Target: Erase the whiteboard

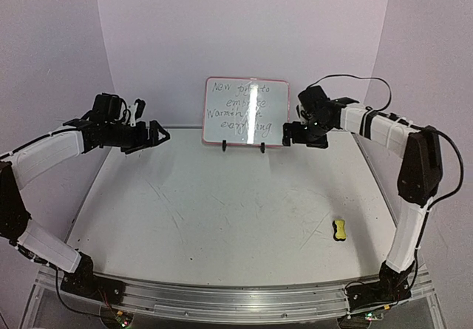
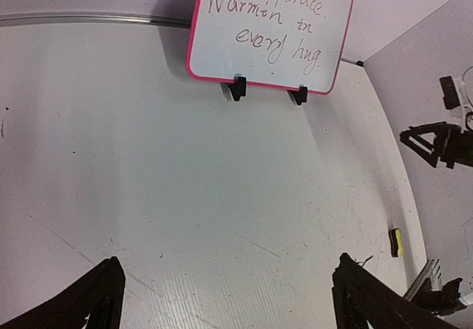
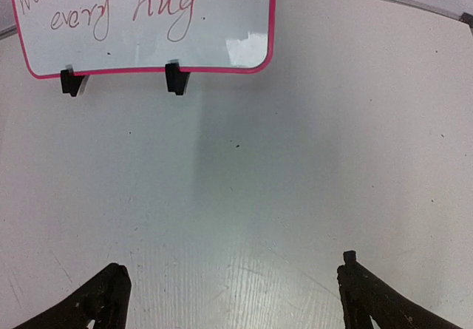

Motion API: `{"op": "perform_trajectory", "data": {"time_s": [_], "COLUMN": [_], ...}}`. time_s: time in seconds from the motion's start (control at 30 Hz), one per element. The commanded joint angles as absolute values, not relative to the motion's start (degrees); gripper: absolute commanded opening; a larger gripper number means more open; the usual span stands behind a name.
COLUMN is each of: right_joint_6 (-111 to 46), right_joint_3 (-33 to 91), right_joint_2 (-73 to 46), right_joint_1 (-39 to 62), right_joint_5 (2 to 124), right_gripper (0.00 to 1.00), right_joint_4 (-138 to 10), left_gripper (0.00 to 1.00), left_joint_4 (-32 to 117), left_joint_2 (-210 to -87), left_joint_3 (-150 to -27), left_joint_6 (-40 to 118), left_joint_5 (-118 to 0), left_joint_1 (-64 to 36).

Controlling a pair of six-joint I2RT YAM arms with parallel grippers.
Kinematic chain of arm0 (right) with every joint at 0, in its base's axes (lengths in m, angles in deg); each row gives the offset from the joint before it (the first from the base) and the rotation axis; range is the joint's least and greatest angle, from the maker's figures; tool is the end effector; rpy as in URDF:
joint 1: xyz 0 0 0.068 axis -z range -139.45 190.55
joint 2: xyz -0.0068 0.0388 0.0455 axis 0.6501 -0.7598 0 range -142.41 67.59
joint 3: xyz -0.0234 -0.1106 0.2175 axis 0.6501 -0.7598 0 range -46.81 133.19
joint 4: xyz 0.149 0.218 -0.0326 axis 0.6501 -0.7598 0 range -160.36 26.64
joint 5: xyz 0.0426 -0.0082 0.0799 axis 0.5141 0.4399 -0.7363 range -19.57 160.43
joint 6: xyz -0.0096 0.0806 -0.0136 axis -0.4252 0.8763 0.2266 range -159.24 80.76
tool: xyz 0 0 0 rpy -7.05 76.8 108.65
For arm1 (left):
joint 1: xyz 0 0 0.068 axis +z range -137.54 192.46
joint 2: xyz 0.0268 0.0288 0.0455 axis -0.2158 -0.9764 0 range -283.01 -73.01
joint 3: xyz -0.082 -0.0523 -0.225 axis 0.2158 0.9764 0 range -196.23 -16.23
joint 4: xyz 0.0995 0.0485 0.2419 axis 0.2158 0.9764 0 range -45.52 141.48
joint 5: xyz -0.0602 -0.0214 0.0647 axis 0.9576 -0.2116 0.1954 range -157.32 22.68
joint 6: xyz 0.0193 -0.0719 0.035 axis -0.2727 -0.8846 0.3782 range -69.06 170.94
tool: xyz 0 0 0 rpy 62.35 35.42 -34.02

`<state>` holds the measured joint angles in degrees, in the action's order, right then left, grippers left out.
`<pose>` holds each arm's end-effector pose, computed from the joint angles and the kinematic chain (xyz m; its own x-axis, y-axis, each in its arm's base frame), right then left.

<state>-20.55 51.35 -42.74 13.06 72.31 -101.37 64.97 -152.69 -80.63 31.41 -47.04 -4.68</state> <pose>0.4021 0.2065 0.2282 -0.7873 -0.0486 -0.6147 -0.2011 0.9626 0.1815 0.3264 -0.1265 0.2545 -0.7086 -0.1096 -0.6970 0.3271 0.8242 -0.4622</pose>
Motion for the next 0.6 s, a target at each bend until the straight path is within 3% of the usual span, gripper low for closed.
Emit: {"op": "perform_trajectory", "data": {"time_s": [0.0, 0.27, 0.57], "right_joint_6": [-18.4, -17.2, -16.0], "right_joint_3": [57.0, 63.2, 75.0], "right_joint_2": [-49.1, -59.4, -72.0], "right_joint_1": [11.2, 10.3, 9.5], "right_joint_5": [78.9, 82.0, 83.8], "right_gripper": [0.97, 0.80, 0.71], "right_joint_4": [-97.3, -91.0, -89.7], "left_gripper": [1.00, 1.00, 1.00], "left_joint_4": [61.2, 60.8, 60.4], "left_joint_2": [-151.2, -151.3, -151.8], "left_joint_3": [-80.4, -80.3, -80.1], "left_joint_6": [31.6, 31.5, 31.2], "left_joint_5": [-44.3, -42.4, -41.4], "left_joint_1": [-4.5, -4.5, -4.5]}}
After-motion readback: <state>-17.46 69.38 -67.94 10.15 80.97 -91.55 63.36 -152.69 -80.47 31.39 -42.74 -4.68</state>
